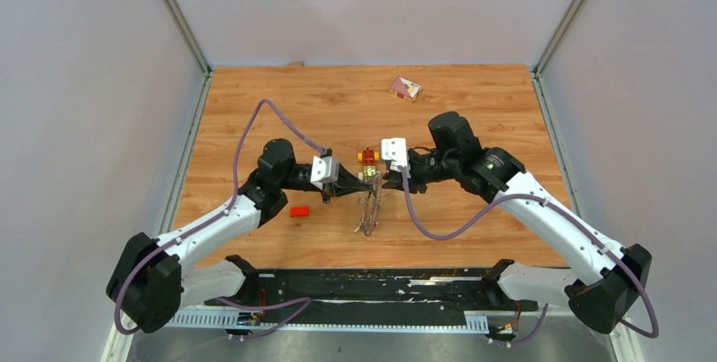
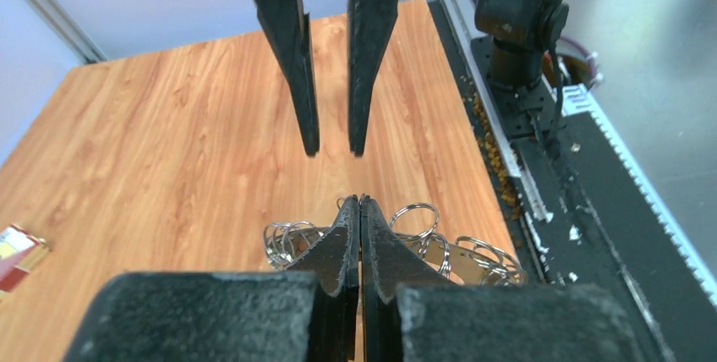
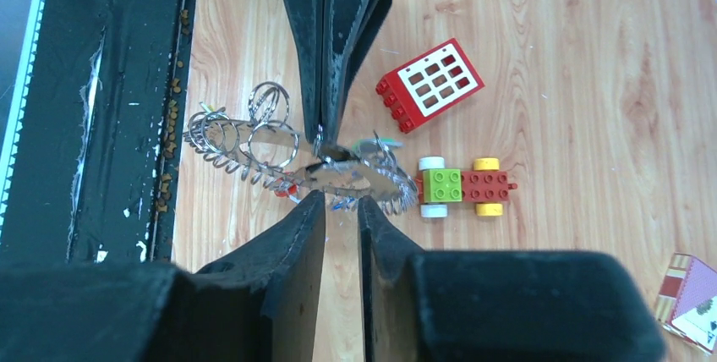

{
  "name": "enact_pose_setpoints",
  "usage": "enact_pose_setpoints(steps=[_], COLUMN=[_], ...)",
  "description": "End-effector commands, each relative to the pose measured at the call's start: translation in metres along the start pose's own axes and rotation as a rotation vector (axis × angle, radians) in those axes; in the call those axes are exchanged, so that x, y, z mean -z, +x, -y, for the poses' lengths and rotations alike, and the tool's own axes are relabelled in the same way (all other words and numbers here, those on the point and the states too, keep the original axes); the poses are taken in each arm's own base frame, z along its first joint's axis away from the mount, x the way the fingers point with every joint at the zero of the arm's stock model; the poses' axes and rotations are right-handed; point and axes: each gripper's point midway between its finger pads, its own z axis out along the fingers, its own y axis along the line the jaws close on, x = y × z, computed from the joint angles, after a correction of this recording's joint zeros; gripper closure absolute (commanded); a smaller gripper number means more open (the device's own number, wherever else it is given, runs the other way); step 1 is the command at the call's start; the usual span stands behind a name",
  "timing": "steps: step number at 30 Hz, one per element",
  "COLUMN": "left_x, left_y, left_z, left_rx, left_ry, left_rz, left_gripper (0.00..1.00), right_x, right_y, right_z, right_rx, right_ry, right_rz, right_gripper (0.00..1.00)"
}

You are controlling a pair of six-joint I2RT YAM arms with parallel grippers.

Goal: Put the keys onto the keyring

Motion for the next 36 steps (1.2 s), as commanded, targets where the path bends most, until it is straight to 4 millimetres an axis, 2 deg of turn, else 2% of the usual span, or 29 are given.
enact_pose_setpoints(steps=[1,10,18,33,36], left_x=[0.002,0.010,0.013,0.010,0.010], left_y=[-0.051,-0.075,-0.074,-0.070,-0.070], left_z=[-0.006,-0.004,-0.008,-0.004,-0.003], left_rx=[-0.019,0.036,0.111,0.129,0.125], left_ry=[-0.041,-0.106,-0.158,-0.156,-0.153], left_rz=[0.175,0.361,0.413,0.421,0.419], left_gripper=[1.00,1.00,1.00,1.00,1.00], right_x=[0.014,0.023,0.026,0.013,0.011], right_y=[-0.022,-0.038,-0.057,-0.062,-0.062], right_z=[-0.001,-0.015,-0.012,0.001,0.002], right_rx=[0.035,0.065,0.081,0.016,0.006], right_ry=[0.021,-0.027,-0.037,-0.047,-0.057], right_rz=[0.110,0.206,0.258,0.277,0.279], right_gripper=[0.76,0.61,0.67,0.68,0.72])
